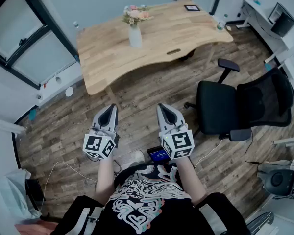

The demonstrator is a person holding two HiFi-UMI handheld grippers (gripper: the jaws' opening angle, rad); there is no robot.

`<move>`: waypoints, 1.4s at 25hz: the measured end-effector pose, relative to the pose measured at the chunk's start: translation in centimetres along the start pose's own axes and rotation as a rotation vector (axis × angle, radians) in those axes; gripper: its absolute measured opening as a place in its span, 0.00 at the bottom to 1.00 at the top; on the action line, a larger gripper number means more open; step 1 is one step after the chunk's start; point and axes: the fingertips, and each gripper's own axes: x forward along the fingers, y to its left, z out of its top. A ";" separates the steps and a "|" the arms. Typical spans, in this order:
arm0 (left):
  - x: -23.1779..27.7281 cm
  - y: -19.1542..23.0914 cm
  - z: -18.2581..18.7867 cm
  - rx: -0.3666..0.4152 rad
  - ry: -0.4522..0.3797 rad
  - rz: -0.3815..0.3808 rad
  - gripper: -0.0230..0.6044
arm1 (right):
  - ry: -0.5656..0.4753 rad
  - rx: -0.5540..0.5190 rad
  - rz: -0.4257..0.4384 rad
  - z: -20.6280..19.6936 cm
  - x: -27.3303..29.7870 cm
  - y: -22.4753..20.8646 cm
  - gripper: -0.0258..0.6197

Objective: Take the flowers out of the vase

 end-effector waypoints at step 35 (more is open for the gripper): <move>6.5 -0.2 -0.4 0.020 -0.012 0.054 0.04 | -0.021 0.021 0.068 0.4 2.9 -6.8 0.05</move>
